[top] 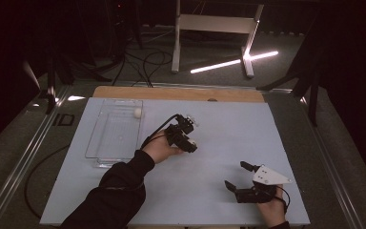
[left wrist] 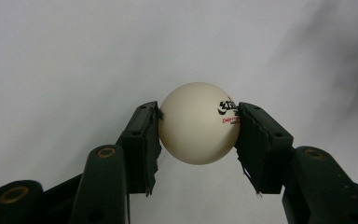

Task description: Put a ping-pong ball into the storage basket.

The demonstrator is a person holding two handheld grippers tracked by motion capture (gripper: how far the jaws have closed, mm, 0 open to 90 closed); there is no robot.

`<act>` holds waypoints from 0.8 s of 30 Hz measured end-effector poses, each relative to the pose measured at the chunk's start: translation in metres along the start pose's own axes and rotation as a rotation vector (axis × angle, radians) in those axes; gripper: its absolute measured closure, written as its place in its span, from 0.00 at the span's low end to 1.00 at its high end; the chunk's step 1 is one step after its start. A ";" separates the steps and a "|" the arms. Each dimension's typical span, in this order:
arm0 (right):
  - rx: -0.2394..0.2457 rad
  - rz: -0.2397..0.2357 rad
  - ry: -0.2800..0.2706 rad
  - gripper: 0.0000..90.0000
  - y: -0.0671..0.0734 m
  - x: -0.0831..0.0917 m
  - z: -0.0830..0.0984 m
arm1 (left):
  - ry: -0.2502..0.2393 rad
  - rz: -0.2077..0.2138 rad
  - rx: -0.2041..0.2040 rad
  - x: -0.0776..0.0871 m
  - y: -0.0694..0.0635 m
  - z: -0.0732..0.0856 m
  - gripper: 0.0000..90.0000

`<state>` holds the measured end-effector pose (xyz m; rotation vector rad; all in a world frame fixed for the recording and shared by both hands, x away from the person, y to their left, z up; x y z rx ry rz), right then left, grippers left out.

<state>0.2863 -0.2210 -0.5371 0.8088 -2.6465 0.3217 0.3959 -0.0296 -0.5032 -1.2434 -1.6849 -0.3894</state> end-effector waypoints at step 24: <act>0.009 0.006 0.001 0.11 0.000 0.000 0.000 | 0.097 0.075 -0.113 0.018 -0.023 0.021 0.58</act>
Point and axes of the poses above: each handheld gripper's, and its own axes: x roughly backward along the jaws, z roughly out of its underside, y roughly to its left, the point moved 8 cm from there along -x, roughly forward along the jaws, and after that the axes turned 12 degrees about z, right-handed, at the moved point
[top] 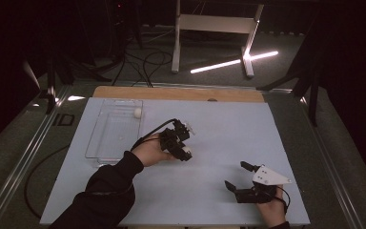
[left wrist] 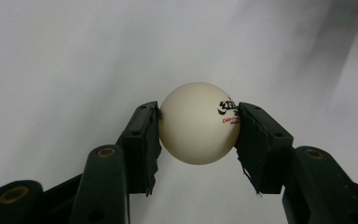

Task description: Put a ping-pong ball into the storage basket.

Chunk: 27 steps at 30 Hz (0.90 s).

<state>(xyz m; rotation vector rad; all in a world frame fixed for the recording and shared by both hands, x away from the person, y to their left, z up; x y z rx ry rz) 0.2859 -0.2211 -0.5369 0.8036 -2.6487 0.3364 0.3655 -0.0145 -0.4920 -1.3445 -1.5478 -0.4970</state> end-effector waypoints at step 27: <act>0.001 0.005 -0.001 0.11 0.000 0.001 -0.001 | 0.006 0.071 -0.151 0.038 -0.029 0.011 0.58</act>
Point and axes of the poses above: each handheld gripper's, and its own axes: x roughly backward along the jaws, z roughly out of its underside, y roughly to its left, the point moved 8 cm from there along -x, roughly forward along the jaws, and after that the axes turned 12 degrees about z, right-handed, at the moved point
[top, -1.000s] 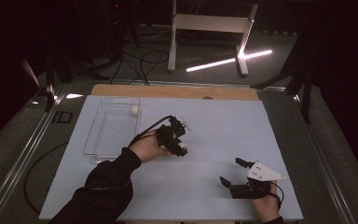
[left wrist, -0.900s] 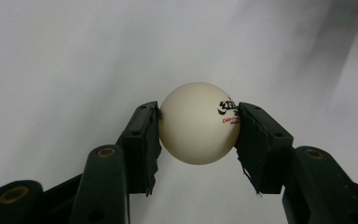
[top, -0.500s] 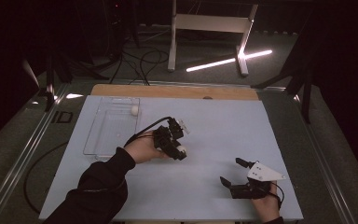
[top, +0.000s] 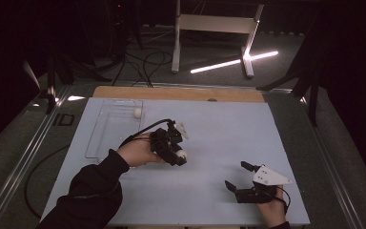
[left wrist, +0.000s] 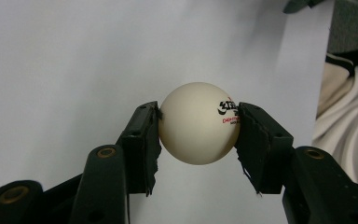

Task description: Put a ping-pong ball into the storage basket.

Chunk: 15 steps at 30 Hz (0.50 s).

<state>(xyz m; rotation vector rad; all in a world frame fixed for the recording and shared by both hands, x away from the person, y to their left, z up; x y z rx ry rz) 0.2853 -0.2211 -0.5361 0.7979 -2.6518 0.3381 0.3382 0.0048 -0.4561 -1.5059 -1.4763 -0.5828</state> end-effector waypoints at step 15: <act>0.002 -0.001 -0.001 0.11 0.000 0.000 0.000 | -0.039 0.007 -0.024 0.021 -0.006 -0.003 0.58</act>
Point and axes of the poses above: each handheld gripper's, and its own axes: x roughly backward along the jaws, z roughly out of its underside, y roughly to its left, the point moved 8 cm from there along -x, roughly forward along the jaws, and after that the axes turned 12 degrees about z, right-handed, at the moved point
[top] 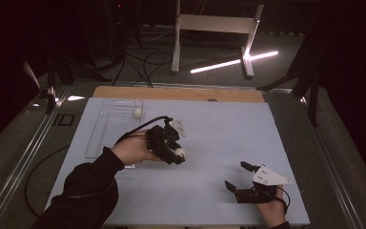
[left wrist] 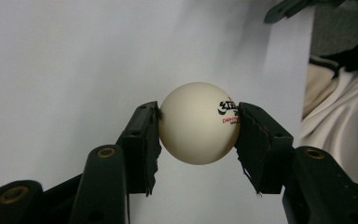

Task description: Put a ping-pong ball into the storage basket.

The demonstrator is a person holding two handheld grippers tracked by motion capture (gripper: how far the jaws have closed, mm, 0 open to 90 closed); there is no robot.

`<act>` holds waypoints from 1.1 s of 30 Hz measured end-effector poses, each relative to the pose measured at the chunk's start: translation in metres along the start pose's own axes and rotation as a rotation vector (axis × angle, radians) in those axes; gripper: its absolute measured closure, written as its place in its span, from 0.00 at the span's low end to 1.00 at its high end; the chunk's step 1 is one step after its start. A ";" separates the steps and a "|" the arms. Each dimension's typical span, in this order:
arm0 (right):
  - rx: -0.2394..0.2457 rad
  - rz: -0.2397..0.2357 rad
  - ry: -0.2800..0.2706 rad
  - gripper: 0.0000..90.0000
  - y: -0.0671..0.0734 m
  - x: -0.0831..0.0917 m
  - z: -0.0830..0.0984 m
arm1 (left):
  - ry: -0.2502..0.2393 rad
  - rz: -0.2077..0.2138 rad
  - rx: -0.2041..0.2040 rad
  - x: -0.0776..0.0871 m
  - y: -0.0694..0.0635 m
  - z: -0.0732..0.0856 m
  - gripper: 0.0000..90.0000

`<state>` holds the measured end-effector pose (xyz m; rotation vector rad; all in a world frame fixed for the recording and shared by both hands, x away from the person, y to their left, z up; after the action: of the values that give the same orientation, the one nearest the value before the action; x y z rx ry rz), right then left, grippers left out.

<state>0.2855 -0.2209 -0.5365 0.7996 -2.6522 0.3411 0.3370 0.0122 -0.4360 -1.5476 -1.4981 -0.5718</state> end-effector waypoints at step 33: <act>-0.008 -0.004 0.002 0.11 0.001 -0.001 0.000 | -0.079 -0.111 0.054 0.070 0.017 0.014 0.58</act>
<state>0.2856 -0.2199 -0.5374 0.8013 -2.6485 0.3302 0.3616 0.0646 -0.3908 -1.4674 -1.6544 -0.5347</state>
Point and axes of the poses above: each handheld gripper's, and its own axes: x roughly backward along the jaws, z roughly out of its underside, y roughly to its left, the point moved 8 cm from there along -x, roughly forward along the jaws, and after that the axes turned 12 degrees about z, right-handed, at the moved point
